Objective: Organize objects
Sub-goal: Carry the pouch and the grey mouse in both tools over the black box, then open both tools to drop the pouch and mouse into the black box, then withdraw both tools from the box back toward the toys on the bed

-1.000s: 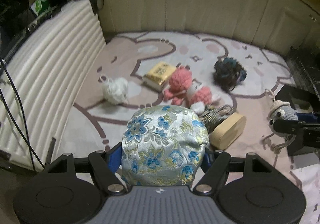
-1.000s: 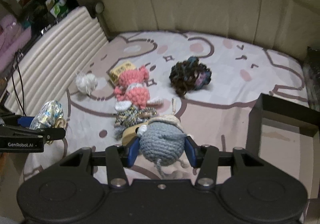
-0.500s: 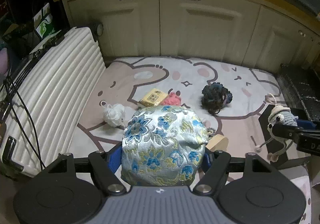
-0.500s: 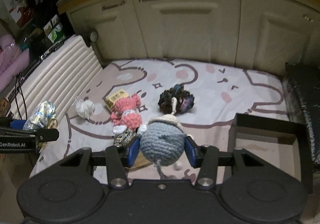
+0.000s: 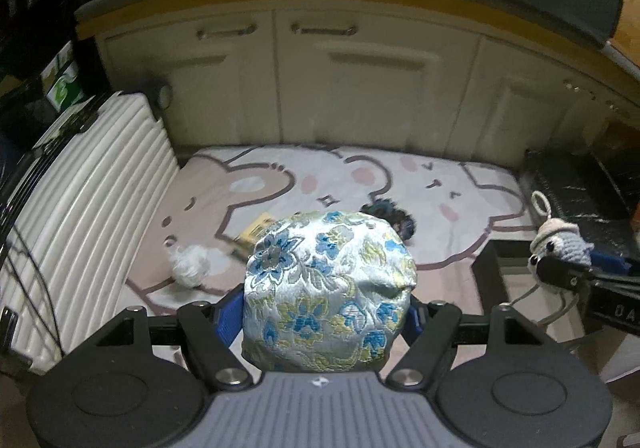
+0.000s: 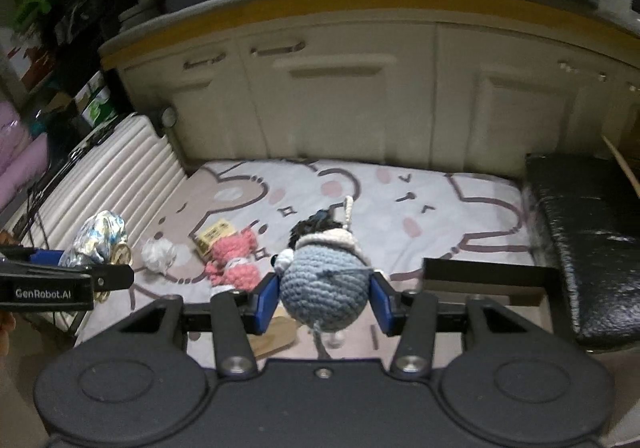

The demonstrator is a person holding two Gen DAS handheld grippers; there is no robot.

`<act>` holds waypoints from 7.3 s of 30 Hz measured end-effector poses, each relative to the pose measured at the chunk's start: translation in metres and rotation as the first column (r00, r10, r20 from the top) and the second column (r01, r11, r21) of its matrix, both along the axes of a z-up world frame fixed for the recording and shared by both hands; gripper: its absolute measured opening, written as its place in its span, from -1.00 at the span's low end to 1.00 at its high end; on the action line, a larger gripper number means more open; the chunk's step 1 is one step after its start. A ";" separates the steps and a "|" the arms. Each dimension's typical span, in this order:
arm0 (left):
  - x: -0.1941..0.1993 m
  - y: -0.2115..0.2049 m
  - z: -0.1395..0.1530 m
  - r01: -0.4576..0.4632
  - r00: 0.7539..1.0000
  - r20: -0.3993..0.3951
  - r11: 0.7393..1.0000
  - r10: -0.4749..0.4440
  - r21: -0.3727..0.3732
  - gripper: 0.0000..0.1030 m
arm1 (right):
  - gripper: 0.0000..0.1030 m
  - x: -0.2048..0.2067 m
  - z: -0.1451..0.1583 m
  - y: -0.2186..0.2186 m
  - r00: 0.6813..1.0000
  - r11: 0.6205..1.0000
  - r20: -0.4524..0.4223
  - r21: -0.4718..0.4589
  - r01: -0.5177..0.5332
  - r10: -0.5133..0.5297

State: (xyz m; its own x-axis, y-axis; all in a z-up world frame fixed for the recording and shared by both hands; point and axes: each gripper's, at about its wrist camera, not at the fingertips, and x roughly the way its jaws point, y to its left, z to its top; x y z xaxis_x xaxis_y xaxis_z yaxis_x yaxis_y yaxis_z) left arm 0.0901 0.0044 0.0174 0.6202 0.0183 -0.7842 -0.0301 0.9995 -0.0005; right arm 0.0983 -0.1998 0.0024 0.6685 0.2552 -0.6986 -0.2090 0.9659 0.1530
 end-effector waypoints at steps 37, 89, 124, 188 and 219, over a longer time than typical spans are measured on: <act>0.081 -0.189 -0.064 0.274 0.946 -0.140 0.952 -0.292 -0.134 0.44 | -0.03 0.020 -0.039 -0.155 0.919 0.926 -0.113 -0.047 0.374 -0.377; 0.090 -0.219 -0.124 0.404 0.875 -0.271 0.914 -0.401 -0.046 0.84 | 0.68 0.037 -0.089 -0.174 0.861 0.895 -0.244 -0.133 0.426 -0.446; 0.077 -0.189 -0.090 0.315 0.920 -0.227 0.948 -0.319 -0.053 1.00 | 0.93 0.006 -0.062 -0.170 0.876 0.895 -0.181 -0.100 0.435 -0.446; 0.052 0.023 -0.058 -0.044 0.993 -0.108 0.999 0.042 -0.021 1.00 | 1.00 0.032 -0.045 -0.010 0.967 0.972 -0.113 -0.070 0.223 -0.230; 0.050 0.130 -0.097 -0.208 0.969 -0.166 0.964 0.181 -0.163 1.00 | 1.00 0.057 -0.099 0.086 0.980 0.977 -0.089 -0.102 -0.185 0.176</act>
